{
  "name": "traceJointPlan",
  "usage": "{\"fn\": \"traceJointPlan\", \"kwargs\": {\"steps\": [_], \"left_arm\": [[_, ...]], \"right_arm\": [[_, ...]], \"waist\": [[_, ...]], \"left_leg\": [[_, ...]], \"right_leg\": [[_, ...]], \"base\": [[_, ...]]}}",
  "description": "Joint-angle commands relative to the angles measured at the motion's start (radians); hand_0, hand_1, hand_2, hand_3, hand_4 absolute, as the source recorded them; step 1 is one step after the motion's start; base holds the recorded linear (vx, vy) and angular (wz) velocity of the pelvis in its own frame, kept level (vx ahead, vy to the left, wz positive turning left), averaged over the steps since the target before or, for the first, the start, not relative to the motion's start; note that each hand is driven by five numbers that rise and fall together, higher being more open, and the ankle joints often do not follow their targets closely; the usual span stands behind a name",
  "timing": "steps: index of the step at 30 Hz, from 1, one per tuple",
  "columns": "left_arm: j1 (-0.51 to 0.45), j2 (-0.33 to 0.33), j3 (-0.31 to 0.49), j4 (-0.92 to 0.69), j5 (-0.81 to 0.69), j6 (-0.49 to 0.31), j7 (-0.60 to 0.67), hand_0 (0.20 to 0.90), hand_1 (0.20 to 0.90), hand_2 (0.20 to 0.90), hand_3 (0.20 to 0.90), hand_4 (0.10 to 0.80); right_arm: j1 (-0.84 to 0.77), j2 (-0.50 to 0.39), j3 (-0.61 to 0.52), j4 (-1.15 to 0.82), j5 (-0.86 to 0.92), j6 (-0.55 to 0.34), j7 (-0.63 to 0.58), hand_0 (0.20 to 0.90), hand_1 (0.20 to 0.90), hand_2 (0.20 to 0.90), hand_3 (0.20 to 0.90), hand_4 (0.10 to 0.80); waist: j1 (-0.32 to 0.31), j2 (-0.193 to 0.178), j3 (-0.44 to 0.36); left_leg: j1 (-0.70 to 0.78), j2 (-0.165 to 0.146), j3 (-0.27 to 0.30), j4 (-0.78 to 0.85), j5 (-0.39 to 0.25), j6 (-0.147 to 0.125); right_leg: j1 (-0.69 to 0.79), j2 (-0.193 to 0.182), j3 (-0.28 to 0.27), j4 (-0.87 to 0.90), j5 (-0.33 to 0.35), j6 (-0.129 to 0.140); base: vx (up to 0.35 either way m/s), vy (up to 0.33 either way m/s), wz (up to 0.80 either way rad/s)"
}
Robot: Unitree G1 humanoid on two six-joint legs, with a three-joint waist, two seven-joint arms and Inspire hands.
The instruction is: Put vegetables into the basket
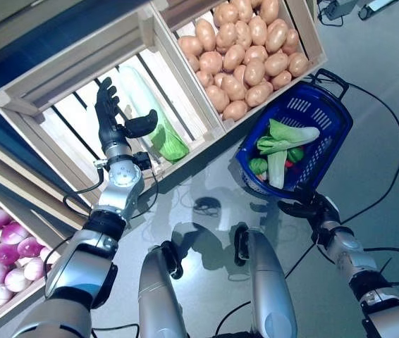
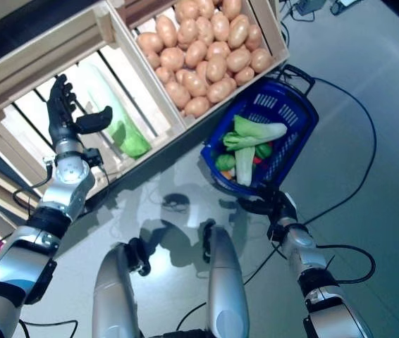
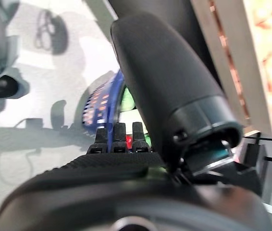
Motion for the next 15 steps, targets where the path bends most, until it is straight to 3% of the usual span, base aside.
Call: {"fn": "traceJointPlan", "kwargs": {"steps": [1, 6, 15], "left_arm": [[-0.178, 0.031, 0.004, -0.013, -0.034, -0.069, 0.047, 0.900, 0.900, 0.900, 0.900, 0.800], [-0.291, 0.036, -0.026, 0.079, -0.082, -0.049, 0.080, 0.900, 0.900, 0.900, 0.900, 0.800], [-0.371, 0.017, -0.046, 0.225, -0.180, 0.001, 0.052, 0.900, 0.900, 0.900, 0.900, 0.800]], "right_arm": [[-0.056, -0.034, -0.023, 0.000, 0.029, -0.081, 0.013, 0.900, 0.900, 0.900, 0.900, 0.800], [-0.082, -0.044, 0.000, 0.009, 0.037, -0.110, 0.001, 0.900, 0.900, 0.900, 0.900, 0.800], [-0.106, -0.051, 0.012, 0.026, 0.069, -0.116, -0.012, 0.900, 0.900, 0.900, 0.900, 0.800]], "waist": [[-0.011, -0.009, -0.003], [-0.034, -0.012, -0.002], [-0.057, -0.017, -0.002]], "left_leg": [[-0.012, -0.017, 0.000, 0.044, -0.069, 0.024], [-0.096, -0.020, -0.004, 0.092, -0.091, 0.033], [-0.168, -0.022, -0.015, 0.122, -0.106, 0.041]], "right_leg": [[0.055, -0.047, 0.003, -0.046, 0.049, -0.002], [-0.042, -0.035, 0.027, -0.006, 0.050, -0.003], [-0.129, -0.011, 0.048, 0.029, 0.046, -0.001]], "base": [[-0.066, 0.019, -0.07], [-0.068, 0.012, 0.00], [-0.024, 0.005, -0.01]]}}
